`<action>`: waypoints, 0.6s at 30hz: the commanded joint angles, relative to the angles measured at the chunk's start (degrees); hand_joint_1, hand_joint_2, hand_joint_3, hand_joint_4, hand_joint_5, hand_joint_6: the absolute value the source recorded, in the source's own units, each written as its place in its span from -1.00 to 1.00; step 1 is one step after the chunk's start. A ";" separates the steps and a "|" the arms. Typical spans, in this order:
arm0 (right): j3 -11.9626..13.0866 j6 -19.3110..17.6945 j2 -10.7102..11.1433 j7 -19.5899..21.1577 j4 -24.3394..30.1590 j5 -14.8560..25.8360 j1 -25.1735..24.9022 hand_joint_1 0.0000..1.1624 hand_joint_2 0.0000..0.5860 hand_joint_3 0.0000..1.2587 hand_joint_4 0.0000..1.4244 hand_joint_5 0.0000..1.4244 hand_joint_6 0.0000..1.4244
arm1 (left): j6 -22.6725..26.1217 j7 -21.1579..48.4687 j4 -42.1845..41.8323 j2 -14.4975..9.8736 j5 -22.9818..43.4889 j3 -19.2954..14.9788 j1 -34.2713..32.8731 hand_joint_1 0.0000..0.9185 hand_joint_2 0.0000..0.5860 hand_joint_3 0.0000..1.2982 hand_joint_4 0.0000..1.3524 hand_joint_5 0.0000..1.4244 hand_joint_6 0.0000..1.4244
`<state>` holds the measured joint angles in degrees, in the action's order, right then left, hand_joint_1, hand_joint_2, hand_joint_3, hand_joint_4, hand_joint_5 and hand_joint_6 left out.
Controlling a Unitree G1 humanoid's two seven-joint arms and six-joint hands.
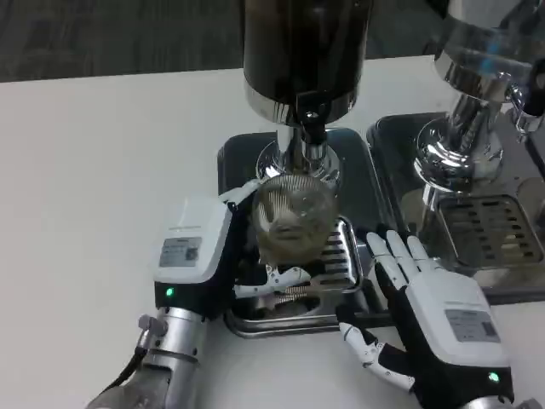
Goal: Grasp the cup under the faucet to collect the drink, then remove the cup.
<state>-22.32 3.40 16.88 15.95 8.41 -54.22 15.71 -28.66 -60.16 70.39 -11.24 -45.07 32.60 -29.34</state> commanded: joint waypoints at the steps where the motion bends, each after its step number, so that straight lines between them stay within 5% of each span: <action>1: 0.34 -0.94 0.35 0.31 -0.81 0.55 -0.82 -0.49 0.48 -0.93 -1.00 -1.00 -0.82 | 0.98 1.26 -0.02 -0.31 -0.29 0.55 0.94 -0.06 -0.99 -0.31 -0.12 0.25 0.46; 10: 0.88 -1.67 0.75 0.62 -1.94 1.58 -1.72 -0.49 0.48 -0.93 -1.00 -1.00 -0.82 | 0.23 1.60 -1.29 -1.13 1.05 -0.98 1.06 -0.33 -0.88 -0.43 -0.28 0.10 0.25; 14: 1.00 -1.65 0.89 1.04 -2.09 1.81 -1.94 -0.49 0.48 -0.93 -1.00 -1.00 -0.82 | -1.67 0.89 -3.62 -2.18 2.04 -2.16 1.35 -0.61 -0.90 -0.53 -0.42 -0.03 0.07; 18: 1.81 -1.68 1.25 1.51 -1.84 2.01 -1.75 -0.49 0.48 -0.93 -1.00 -1.00 -0.82 | -4.62 1.18 -8.35 -4.77 3.78 -4.69 2.98 -0.96 -0.96 -0.73 -0.70 -0.38 -0.42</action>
<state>-21.29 2.40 17.68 16.49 6.67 -52.43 13.95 -31.38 -59.25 64.75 -14.12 -42.91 29.54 -27.73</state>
